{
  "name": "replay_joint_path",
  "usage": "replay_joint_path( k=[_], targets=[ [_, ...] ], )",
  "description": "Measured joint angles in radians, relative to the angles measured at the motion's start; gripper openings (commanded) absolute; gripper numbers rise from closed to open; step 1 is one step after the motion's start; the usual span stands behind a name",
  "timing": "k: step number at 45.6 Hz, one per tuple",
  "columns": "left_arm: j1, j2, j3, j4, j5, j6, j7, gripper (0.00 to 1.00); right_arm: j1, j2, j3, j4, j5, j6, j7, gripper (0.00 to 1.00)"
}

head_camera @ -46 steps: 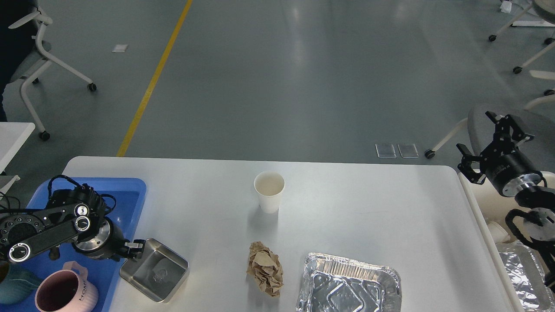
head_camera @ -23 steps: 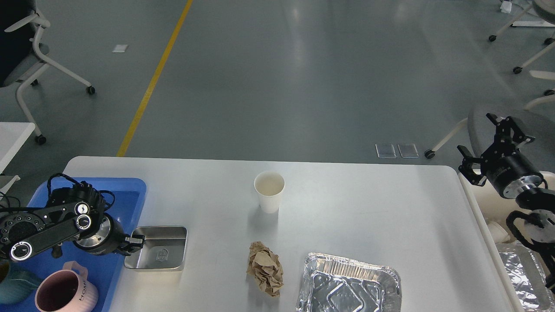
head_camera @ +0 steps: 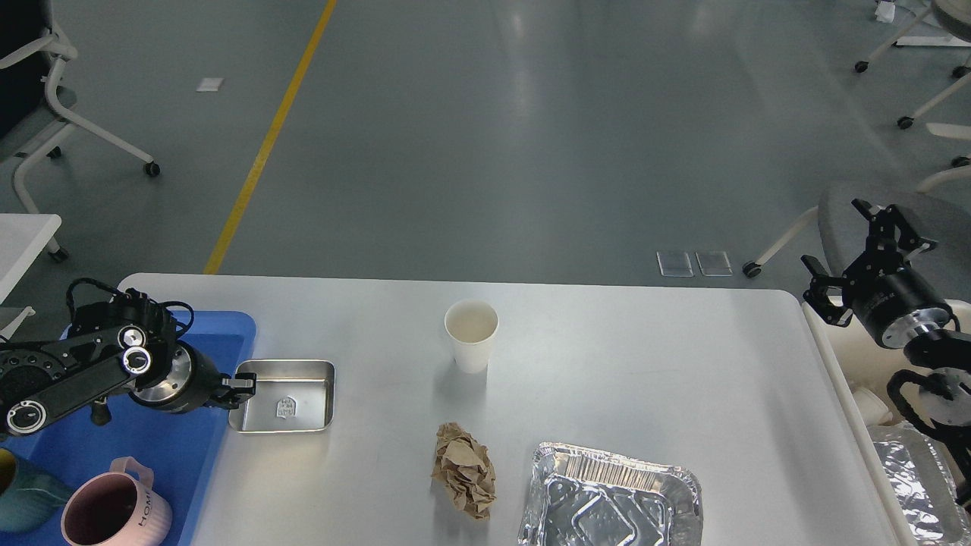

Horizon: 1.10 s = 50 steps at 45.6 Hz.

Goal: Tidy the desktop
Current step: 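Lift the metal tray with the left gripper over the blue bin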

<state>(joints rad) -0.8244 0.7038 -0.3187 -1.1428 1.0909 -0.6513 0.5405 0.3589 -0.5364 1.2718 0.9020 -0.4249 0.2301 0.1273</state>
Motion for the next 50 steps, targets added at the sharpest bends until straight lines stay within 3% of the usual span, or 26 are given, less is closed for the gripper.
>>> replay_joint_path(
  k=[12,24,37,50],
  targets=[
    [-0.002,0.012,-0.151,0.0,-0.016,-0.008,0.009,0.0,0.0,0.0,0.0,0.0,0.0,0.0,0.0,1.0],
    [-0.017,0.034,-0.307,0.0,-0.132,-0.02,0.087,0.0,-0.001,-0.008,0.001,-0.002,0.0,0.0,0.0,1.0],
    [-0.08,0.056,-0.391,0.0,-0.219,-0.039,0.112,0.0,-0.002,-0.008,0.001,-0.002,0.0,0.0,0.0,1.0],
    [-0.163,0.061,-0.391,0.0,-0.302,-0.041,0.157,0.0,-0.003,-0.01,0.001,-0.001,0.0,0.0,0.0,1.0]
  ],
)
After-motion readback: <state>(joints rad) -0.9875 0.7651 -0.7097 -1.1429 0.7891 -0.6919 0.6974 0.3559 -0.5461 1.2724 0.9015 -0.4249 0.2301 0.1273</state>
